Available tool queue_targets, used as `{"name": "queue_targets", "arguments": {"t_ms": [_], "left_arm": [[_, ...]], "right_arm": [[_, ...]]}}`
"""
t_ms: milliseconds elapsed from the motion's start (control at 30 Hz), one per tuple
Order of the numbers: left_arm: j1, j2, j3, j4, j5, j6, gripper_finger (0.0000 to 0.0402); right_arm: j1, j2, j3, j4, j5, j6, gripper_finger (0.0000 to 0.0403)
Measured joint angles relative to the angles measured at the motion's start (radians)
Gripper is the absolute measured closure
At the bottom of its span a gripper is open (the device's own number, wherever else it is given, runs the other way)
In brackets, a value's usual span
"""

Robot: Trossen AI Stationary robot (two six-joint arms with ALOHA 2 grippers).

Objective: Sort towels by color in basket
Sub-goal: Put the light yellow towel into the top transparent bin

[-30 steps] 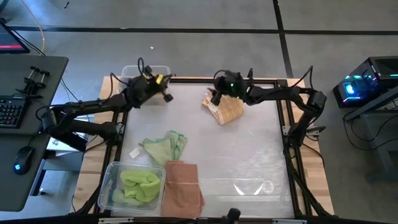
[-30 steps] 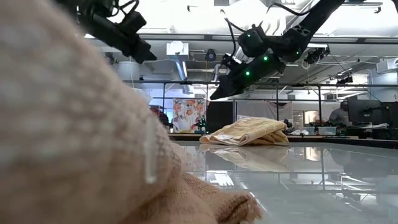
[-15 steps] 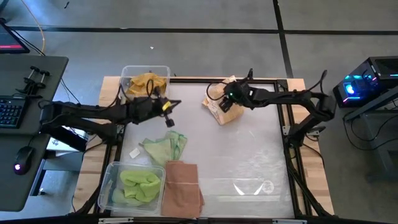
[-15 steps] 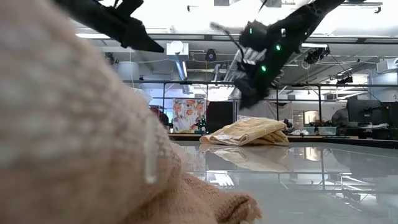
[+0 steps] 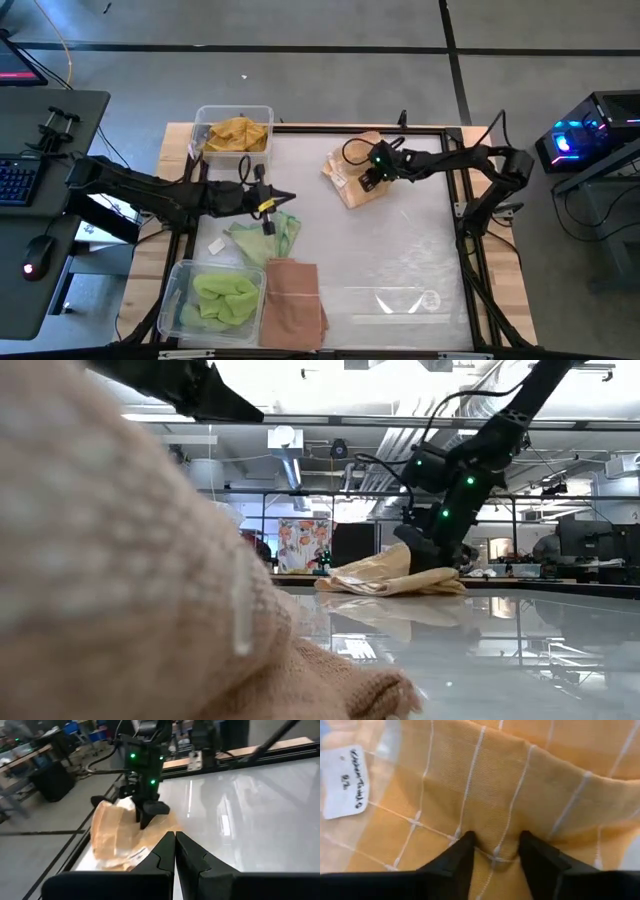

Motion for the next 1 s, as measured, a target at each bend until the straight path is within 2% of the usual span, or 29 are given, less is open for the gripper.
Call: {"name": "queue_targets", "arguments": {"t_ms": [233, 300, 433, 533, 700, 900, 1000], "left_arm": [[-0.062, 0.000, 0.000, 0.007, -0.065, 0.027, 0.0401], [-0.069, 0.000, 0.000, 0.007, -0.066, 0.026, 0.0401], [-0.089, 0.008, 0.000, 0.012, -0.070, 0.031, 0.0401], [-0.095, 0.029, 0.000, 0.038, -0.069, 0.060, 0.0401], [-0.092, 0.085, 0.002, 0.146, -0.047, 0.139, 0.0401], [-0.064, 0.162, 0.002, 0.344, 0.198, 0.429, 0.0392], [-0.047, 0.185, 0.017, 0.375, 0.200, 0.525, 0.0361]], "right_arm": [[0.148, 0.004, -0.118, 0.340, -0.123, 0.066, 0.0386], [0.209, 0.009, -0.137, 0.443, -0.136, 0.066, 0.0393], [0.318, 0.009, -0.119, 0.603, -0.135, 0.055, 0.0381], [0.377, 0.008, -0.072, 0.653, -0.129, 0.008, 0.0386], [0.419, 0.004, 0.045, 0.619, -0.125, -0.065, 0.0397], [0.418, 0.003, 0.207, 0.447, -0.120, -0.108, 0.0393], [0.418, 0.003, 0.275, 0.323, -0.119, -0.145, 0.0393]]}}
